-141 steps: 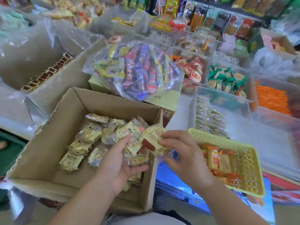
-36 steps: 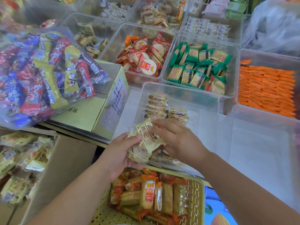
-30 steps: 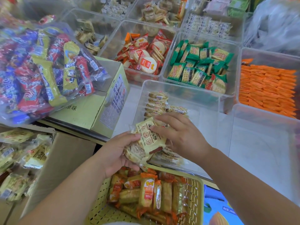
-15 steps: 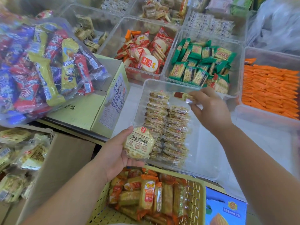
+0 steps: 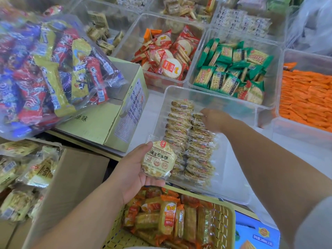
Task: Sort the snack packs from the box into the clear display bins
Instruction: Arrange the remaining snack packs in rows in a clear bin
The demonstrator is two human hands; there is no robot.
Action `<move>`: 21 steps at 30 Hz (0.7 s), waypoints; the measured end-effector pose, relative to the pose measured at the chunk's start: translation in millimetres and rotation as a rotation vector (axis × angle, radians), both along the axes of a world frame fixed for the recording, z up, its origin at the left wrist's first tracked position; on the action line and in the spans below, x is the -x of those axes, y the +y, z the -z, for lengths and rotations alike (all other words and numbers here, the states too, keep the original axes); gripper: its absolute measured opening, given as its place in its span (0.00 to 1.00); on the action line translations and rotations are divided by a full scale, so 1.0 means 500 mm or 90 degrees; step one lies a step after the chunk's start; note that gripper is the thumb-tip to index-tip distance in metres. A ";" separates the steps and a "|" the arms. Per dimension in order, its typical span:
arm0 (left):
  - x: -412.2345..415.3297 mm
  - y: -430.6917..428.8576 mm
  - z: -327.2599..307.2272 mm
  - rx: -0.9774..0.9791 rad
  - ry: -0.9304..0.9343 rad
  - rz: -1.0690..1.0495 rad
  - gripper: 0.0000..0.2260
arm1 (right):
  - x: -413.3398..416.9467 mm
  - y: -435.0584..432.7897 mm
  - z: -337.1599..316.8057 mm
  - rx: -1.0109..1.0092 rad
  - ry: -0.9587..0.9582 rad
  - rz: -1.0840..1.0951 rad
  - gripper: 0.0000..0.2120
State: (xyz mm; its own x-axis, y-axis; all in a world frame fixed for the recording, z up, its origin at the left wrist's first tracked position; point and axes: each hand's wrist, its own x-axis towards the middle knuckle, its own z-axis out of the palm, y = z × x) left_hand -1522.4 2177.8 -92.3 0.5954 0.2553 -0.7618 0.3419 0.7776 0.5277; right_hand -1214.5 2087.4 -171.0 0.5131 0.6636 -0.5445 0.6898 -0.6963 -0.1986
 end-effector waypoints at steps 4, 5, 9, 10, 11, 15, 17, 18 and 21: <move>-0.001 -0.001 -0.005 0.008 0.003 -0.012 0.27 | 0.015 -0.005 0.019 -0.009 0.014 0.026 0.24; -0.002 -0.001 -0.007 0.009 0.004 -0.015 0.27 | 0.019 -0.008 0.020 -0.008 0.009 0.029 0.24; 0.000 -0.003 -0.012 0.015 -0.004 -0.032 0.18 | 0.044 -0.020 0.007 -0.027 -0.108 0.036 0.22; 0.001 -0.003 -0.013 0.021 -0.005 -0.038 0.16 | 0.056 -0.026 -0.001 -0.057 -0.141 0.041 0.23; 0.002 -0.003 -0.014 0.030 -0.003 -0.044 0.16 | 0.072 -0.037 -0.010 -0.105 -0.165 0.044 0.23; 0.005 0.003 -0.024 0.070 -0.019 -0.063 0.19 | 0.159 -0.090 -0.062 -0.348 -0.117 -0.055 0.27; 0.007 0.008 -0.032 0.086 -0.057 -0.060 0.18 | 0.207 -0.118 -0.092 -0.437 -0.077 -0.128 0.31; 0.009 0.011 -0.035 0.092 -0.074 -0.053 0.16 | 0.228 -0.129 -0.105 -0.473 -0.061 -0.152 0.32; 0.009 0.010 -0.045 0.071 -0.078 0.028 0.13 | 0.269 -0.153 -0.144 -0.552 -0.025 -0.191 0.35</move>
